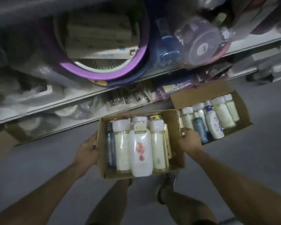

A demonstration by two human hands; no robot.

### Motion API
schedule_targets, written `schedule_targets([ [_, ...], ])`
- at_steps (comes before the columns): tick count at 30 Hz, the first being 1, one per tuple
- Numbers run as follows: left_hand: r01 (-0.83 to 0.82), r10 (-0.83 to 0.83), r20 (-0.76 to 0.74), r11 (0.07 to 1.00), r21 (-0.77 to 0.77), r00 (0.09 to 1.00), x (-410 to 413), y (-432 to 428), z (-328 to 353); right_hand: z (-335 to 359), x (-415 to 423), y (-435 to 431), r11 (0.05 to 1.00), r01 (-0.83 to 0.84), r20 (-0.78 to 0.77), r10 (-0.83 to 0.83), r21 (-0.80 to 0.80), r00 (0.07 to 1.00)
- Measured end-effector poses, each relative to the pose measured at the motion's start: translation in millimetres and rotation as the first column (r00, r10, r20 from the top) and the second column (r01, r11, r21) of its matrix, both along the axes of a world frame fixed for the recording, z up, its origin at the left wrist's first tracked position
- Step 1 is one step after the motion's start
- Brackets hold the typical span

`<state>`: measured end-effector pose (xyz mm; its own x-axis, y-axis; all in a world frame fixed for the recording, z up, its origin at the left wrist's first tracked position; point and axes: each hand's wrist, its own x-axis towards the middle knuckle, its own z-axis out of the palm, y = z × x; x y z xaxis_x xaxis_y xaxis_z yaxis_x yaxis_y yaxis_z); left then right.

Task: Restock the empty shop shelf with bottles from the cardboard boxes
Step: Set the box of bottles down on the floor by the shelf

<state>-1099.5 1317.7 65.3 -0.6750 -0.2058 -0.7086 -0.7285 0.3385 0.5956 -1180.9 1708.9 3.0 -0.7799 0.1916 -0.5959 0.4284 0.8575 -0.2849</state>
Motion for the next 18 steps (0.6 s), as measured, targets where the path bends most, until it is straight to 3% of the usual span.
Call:
schedule_targets([
  [7,-0.089,0.09,0.015,0.996,-0.024,0.996,10.7,17.7,-120.8,-114.4,-26.2,11.8,0.998,-0.063,-0.055,0.063,0.005,0.996],
  [9,-0.112,0.112,-0.009,0.993,0.035,0.994,6.6,20.8,-149.0,-140.5,-26.0,13.3,0.997,-0.07,-0.081,0.071,0.011,0.994],
  [18,-0.064,0.064,-0.021,0.997,0.035,0.998,11.8,8.0,-273.2,-251.3,-11.9,2.9,0.986,-0.07,-0.135,0.091,0.152,0.987],
])
